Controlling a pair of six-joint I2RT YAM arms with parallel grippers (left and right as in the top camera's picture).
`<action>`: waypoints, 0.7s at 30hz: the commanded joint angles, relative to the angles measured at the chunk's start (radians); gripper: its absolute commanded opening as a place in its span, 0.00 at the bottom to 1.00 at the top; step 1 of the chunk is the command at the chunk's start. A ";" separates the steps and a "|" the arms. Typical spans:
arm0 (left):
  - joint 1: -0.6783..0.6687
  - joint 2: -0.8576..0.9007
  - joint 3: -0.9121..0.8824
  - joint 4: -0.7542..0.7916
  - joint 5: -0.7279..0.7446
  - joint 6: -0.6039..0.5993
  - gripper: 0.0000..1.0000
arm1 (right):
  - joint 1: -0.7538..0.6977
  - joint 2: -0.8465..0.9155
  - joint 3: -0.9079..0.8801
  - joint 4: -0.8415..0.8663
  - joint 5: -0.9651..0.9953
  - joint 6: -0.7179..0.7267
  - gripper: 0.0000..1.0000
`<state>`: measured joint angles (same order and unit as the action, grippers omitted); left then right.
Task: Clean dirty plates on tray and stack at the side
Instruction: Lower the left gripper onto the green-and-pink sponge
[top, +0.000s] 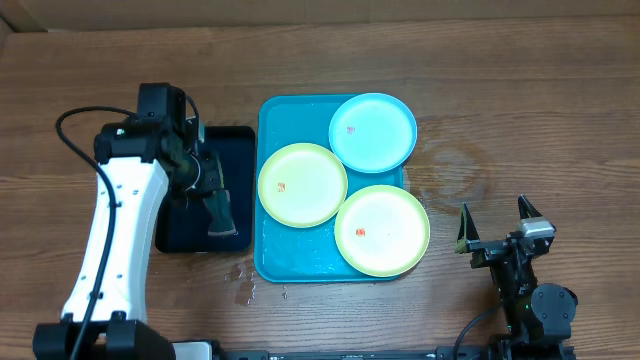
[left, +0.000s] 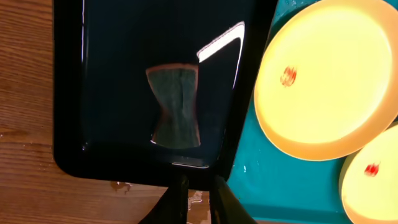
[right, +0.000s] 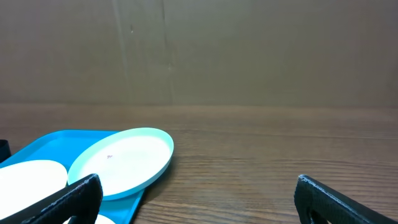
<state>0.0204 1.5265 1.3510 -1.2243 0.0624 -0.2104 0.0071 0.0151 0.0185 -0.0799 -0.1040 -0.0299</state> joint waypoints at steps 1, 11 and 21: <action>0.023 0.010 0.026 0.009 0.005 -0.004 0.11 | -0.001 -0.006 -0.011 0.005 0.006 -0.001 1.00; 0.192 0.010 0.046 0.045 0.361 0.145 0.07 | -0.001 -0.005 -0.011 0.005 0.006 -0.001 1.00; 0.174 0.011 0.041 0.079 0.276 0.146 0.11 | -0.001 -0.005 -0.011 0.005 0.006 -0.001 1.00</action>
<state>0.2153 1.5368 1.3701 -1.1507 0.3584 -0.0929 0.0071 0.0151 0.0185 -0.0792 -0.1036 -0.0296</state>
